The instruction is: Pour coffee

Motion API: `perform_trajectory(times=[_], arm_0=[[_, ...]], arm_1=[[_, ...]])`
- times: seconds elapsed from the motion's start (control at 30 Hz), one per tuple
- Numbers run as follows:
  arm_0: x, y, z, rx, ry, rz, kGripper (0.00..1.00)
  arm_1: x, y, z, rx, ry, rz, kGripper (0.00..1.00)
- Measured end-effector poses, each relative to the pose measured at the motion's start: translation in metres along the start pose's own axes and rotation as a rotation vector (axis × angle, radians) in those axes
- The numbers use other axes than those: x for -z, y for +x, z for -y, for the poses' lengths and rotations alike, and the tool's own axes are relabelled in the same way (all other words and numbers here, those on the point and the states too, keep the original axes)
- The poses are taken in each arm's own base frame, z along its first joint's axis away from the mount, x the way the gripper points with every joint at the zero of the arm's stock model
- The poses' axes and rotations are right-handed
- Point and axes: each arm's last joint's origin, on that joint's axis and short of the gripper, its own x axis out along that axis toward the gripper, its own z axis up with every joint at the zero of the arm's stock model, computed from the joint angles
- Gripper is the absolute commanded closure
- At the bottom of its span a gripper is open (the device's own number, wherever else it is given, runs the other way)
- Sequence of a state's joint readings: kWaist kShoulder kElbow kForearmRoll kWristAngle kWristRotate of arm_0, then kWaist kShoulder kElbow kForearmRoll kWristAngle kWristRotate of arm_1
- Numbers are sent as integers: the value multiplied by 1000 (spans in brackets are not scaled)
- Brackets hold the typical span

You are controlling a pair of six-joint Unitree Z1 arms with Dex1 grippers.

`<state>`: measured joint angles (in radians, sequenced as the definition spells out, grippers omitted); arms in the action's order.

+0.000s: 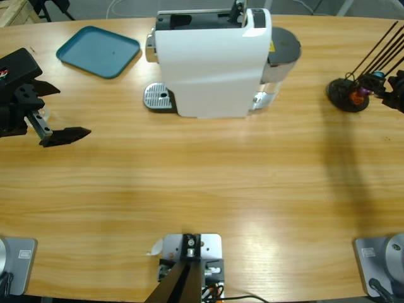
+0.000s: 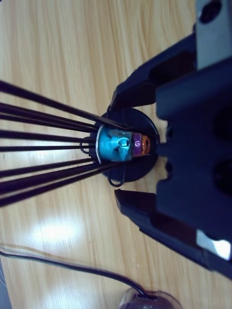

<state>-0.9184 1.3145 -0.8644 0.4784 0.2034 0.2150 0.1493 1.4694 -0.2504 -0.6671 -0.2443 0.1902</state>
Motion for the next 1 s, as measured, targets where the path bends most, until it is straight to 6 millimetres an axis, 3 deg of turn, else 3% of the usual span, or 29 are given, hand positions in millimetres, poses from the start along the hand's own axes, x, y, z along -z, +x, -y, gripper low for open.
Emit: perform_trajectory(times=[0.07, 0.2, 0.27, 0.37, 0.43, 1.0], arm_0=[[0, 0, 0, 0, 0, 0, 0], [0, 0, 0, 0, 0, 0, 0], [0, 0, 0, 0, 0, 0, 0], [0, 0, 0, 0, -1, 0, 0], [0, 0, 0, 0, -3, 0, 0], [0, 0, 0, 0, -4, 0, 0]], arm_1=[[1, 1, 0, 2, -1, -5, 658], [1, 2, 0, 0, -1, -6, 666], [1, 2, 0, 0, -1, -6, 816], [1, 2, 0, 0, -2, -6, 838], [1, 2, 0, 0, -3, -6, 1000], [1, 2, 1, 4, -3, -4, 1000]])
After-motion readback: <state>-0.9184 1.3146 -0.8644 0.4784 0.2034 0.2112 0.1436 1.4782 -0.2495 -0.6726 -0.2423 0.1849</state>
